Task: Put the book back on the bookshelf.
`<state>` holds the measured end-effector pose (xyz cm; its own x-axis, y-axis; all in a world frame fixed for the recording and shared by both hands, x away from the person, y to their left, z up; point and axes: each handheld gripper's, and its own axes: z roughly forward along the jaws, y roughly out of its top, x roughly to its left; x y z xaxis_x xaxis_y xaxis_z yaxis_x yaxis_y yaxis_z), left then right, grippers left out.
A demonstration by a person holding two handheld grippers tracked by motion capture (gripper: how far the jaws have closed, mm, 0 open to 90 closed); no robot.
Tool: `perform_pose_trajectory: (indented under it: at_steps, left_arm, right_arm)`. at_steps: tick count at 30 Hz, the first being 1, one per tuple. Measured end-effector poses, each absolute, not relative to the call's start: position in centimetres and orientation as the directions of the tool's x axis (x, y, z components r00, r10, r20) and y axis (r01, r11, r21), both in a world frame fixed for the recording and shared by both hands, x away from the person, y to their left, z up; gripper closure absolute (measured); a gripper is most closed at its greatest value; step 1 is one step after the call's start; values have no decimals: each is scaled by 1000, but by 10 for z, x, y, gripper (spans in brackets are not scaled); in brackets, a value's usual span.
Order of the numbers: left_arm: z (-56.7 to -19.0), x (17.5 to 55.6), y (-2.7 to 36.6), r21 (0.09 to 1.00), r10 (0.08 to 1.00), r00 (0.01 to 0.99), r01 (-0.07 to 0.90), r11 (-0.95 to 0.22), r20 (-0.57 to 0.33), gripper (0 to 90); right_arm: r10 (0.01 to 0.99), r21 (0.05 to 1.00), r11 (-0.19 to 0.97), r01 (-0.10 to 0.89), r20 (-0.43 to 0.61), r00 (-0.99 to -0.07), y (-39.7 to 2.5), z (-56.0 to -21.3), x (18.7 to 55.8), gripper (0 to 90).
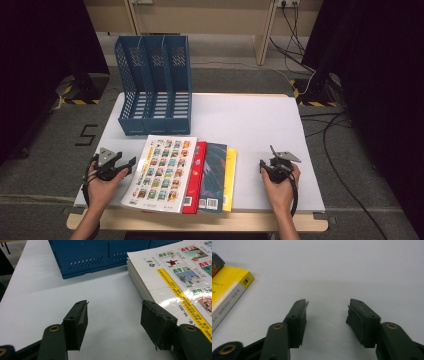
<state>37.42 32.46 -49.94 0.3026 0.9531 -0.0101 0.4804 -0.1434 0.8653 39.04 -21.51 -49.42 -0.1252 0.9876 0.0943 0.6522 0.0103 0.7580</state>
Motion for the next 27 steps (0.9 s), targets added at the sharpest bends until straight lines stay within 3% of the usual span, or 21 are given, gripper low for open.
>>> perform_pose_trajectory:
  at_steps: [5,11,17,27]
  left_arm:
    - [-498,376,326,861,954,296,497,-111,-48,382]
    - [-480,373,321,876,954,299,468,-118,-31,387]
    - [-464,360,306,868,931,364,470,-161,-24,403]
    - [-474,359,294,833,903,423,526,-172,-80,422]
  right_arm:
    - [978,724,-78,685,188,-87,-222,-481,394,589]
    - [952,729,-94,678,265,-153,-204,-451,404,579]
    - [922,688,-35,724,301,-242,-163,-431,426,560]
    - [847,601,100,793,367,-385,-76,-405,475,537]
